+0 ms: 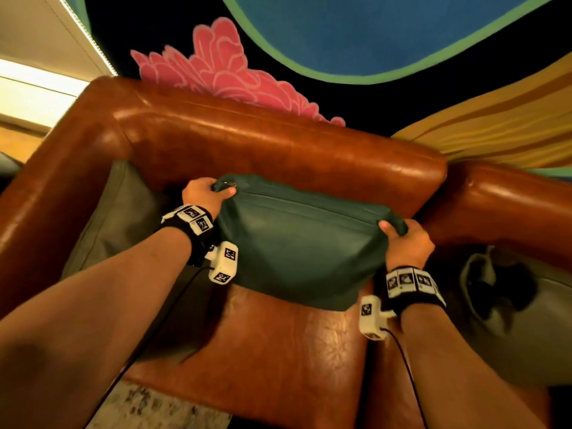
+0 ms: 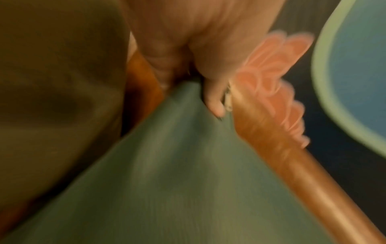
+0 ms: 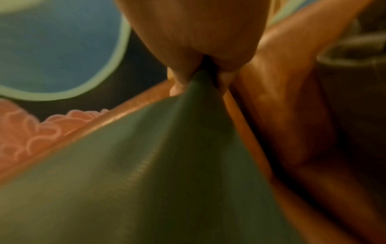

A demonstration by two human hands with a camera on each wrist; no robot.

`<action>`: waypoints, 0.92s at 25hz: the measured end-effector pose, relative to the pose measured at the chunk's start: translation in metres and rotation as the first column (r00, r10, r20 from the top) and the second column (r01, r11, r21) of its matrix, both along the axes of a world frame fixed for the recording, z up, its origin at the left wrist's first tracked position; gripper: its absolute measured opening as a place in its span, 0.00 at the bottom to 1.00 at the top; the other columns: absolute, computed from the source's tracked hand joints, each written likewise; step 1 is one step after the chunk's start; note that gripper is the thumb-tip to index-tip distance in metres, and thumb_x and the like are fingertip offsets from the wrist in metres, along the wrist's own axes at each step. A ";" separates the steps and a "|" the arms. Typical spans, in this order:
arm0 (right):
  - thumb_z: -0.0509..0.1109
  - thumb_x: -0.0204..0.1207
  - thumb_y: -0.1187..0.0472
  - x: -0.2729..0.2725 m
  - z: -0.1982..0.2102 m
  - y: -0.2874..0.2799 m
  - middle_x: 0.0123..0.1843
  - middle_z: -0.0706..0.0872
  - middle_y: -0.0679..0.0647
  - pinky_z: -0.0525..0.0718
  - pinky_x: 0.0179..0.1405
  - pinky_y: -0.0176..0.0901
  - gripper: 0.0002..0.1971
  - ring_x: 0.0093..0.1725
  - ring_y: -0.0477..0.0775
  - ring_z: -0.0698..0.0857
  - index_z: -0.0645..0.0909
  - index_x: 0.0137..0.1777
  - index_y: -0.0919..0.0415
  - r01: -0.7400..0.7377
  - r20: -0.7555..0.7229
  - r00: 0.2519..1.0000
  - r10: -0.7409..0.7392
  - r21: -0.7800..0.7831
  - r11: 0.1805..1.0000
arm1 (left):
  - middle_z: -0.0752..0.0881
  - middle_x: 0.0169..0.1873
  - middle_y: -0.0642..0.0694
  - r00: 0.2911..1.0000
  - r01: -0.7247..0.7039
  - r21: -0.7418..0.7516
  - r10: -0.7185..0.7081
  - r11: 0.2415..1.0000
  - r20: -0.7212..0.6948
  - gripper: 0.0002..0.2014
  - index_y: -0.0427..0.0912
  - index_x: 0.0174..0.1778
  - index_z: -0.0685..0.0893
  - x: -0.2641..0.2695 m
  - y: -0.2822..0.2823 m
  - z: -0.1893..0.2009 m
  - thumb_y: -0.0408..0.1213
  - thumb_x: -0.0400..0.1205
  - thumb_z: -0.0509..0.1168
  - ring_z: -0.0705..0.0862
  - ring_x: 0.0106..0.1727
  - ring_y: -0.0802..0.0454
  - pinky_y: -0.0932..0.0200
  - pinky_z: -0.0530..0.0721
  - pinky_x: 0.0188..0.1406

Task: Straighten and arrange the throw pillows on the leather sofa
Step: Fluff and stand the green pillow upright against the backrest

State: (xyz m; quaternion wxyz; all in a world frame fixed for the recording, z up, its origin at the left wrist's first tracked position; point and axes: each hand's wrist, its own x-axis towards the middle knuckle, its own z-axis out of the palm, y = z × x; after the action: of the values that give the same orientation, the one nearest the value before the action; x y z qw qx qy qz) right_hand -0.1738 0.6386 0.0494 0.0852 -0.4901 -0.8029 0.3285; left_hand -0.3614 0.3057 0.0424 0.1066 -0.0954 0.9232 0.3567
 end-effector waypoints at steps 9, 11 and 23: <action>0.46 0.83 0.38 -0.005 -0.059 -0.089 0.87 0.58 0.53 0.47 0.83 0.70 0.34 0.87 0.56 0.55 0.55 0.86 0.50 -0.715 0.433 0.698 0.571 0.383 0.584 | 0.54 0.87 0.48 0.578 0.645 -0.625 -0.816 0.440 0.022 0.30 0.57 0.86 0.52 0.080 0.071 -0.037 0.58 0.86 0.35 0.50 0.88 0.47 0.36 0.42 0.84; 0.47 0.81 0.35 0.004 -0.067 -0.053 0.88 0.56 0.58 0.46 0.82 0.74 0.36 0.86 0.63 0.55 0.54 0.86 0.51 -0.549 0.402 0.828 0.392 0.436 0.713 | 0.51 0.87 0.45 0.744 0.482 -0.685 -0.668 0.547 -0.010 0.30 0.59 0.86 0.52 0.055 0.031 -0.046 0.59 0.85 0.36 0.49 0.88 0.42 0.32 0.33 0.80; 0.72 0.78 0.54 0.011 -0.020 -0.021 0.51 0.90 0.64 0.79 0.50 0.46 0.14 0.51 0.62 0.87 0.86 0.58 0.62 0.125 -0.183 0.973 -0.138 -0.081 0.989 | 0.89 0.60 0.35 0.993 -0.010 0.005 0.010 1.000 -0.122 0.20 0.35 0.65 0.86 -0.006 -0.010 0.001 0.43 0.81 0.70 0.86 0.64 0.40 0.50 0.81 0.69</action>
State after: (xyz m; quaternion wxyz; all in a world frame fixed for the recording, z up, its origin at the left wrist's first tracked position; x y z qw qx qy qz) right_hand -0.1627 0.6174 0.0296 0.1654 -0.5115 -0.7453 0.3944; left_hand -0.3669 0.2961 0.0437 0.0486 -0.0778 0.9267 0.3645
